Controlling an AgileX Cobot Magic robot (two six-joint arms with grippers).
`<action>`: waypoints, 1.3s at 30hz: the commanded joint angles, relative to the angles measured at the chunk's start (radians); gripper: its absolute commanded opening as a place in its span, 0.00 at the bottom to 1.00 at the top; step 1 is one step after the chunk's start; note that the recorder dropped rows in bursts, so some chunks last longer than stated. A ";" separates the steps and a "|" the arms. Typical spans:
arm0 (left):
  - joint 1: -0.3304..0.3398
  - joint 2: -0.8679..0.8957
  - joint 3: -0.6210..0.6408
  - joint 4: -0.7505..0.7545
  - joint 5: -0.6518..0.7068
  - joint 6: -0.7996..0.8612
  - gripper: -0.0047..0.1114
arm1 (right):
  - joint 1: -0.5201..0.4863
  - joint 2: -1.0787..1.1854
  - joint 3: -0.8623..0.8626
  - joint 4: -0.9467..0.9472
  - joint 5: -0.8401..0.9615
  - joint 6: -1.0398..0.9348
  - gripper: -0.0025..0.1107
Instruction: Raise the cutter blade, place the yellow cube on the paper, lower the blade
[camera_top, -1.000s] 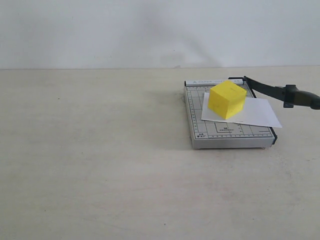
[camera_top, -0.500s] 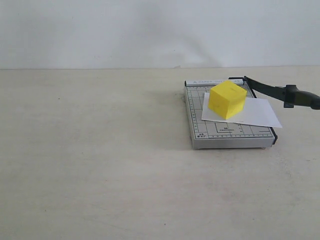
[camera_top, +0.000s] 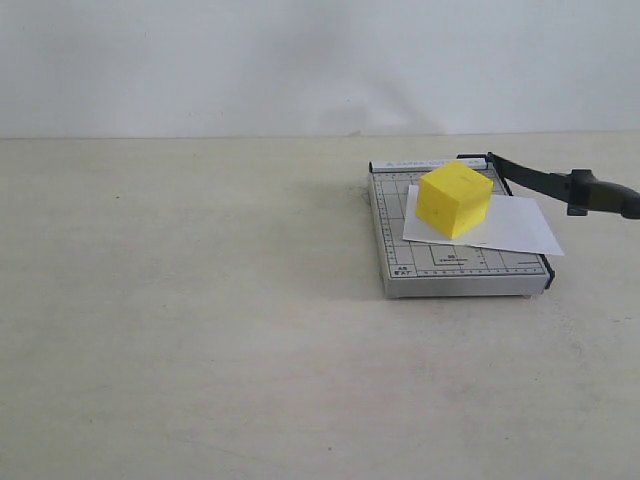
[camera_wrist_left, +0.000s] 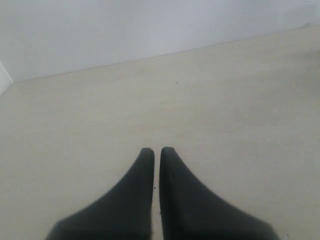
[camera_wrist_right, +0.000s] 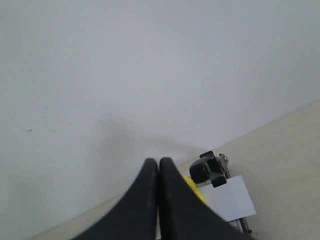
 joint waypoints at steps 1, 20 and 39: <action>0.049 -0.001 0.004 0.001 0.003 -0.095 0.08 | 0.000 -0.002 -0.053 -0.003 0.045 0.008 0.13; 0.051 -0.001 0.004 0.001 0.001 -0.106 0.08 | 0.000 1.044 -1.040 -0.167 1.126 -0.387 0.51; 0.051 -0.001 0.004 0.001 -0.001 -0.106 0.08 | 0.000 1.473 -1.281 -0.192 1.212 -0.432 0.51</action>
